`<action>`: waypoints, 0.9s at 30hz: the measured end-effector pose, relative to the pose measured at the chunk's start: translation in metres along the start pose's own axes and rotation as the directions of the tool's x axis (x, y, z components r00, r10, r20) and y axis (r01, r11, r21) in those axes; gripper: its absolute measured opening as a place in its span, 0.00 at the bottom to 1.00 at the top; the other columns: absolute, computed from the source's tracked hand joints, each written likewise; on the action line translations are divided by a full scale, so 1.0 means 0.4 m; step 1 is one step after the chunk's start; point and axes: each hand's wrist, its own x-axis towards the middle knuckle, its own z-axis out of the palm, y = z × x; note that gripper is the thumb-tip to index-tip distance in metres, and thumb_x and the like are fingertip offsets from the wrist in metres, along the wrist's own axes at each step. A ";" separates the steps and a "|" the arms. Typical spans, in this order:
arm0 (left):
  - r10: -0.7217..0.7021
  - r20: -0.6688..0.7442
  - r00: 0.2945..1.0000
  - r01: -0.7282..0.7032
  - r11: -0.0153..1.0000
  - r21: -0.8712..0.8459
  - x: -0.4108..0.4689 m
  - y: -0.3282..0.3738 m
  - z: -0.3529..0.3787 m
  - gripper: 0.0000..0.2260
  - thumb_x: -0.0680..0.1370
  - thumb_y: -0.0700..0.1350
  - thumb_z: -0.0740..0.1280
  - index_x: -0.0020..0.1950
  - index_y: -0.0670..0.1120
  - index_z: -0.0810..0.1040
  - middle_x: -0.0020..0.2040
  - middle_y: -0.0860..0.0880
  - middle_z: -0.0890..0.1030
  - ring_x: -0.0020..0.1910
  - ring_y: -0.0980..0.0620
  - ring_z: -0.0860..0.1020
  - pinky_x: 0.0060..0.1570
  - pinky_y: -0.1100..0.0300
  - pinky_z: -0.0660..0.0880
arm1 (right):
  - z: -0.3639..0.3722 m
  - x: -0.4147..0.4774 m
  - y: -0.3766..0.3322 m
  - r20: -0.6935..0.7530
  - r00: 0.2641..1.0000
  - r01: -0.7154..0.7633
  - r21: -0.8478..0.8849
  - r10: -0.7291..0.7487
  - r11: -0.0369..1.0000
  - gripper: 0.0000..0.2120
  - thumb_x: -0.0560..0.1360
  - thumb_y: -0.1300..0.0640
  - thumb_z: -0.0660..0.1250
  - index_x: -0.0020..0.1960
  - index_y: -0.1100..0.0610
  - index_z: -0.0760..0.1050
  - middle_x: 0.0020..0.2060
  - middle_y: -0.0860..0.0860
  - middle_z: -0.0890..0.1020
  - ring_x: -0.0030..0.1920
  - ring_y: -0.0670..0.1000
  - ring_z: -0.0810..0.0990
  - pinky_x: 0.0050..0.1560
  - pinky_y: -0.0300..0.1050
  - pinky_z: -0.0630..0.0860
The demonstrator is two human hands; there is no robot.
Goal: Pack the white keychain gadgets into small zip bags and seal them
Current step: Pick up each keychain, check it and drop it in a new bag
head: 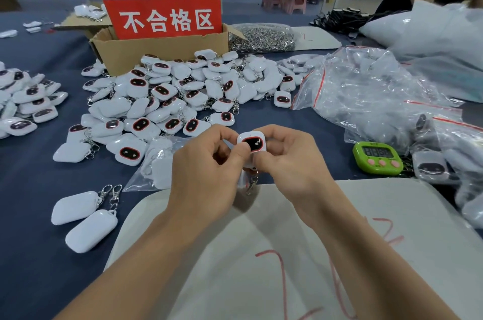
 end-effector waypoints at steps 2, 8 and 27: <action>-0.002 0.002 1.000 0.002 1.000 0.013 0.001 -0.002 0.001 0.09 0.75 0.59 0.69 0.40 0.57 0.77 0.26 0.56 0.74 0.27 0.57 0.71 0.30 0.69 0.65 | 0.004 0.000 0.001 -0.034 0.999 0.008 -0.032 -0.009 0.999 0.12 0.75 0.70 0.68 0.49 0.54 0.83 0.39 0.53 0.89 0.44 0.50 0.89 0.49 0.50 0.84; 0.006 0.004 1.000 -0.006 0.999 0.034 -0.001 0.001 0.005 0.08 0.76 0.58 0.69 0.42 0.56 0.79 0.27 0.55 0.75 0.28 0.56 0.72 0.30 0.68 0.65 | -0.003 -0.002 -0.002 -0.028 0.999 0.021 -0.059 -0.023 0.998 0.12 0.77 0.69 0.67 0.50 0.53 0.82 0.38 0.52 0.89 0.43 0.48 0.89 0.41 0.41 0.81; 0.109 -0.095 0.989 -0.088 0.975 0.205 -0.016 0.023 -0.002 0.08 0.71 0.47 0.80 0.46 0.56 0.84 0.39 0.56 0.81 0.39 0.53 0.76 0.42 0.47 0.76 | -0.023 0.004 0.002 -0.239 0.932 0.227 -0.205 -0.274 0.952 0.14 0.69 0.66 0.74 0.37 0.46 0.85 0.42 0.41 0.87 0.43 0.49 0.86 0.45 0.47 0.82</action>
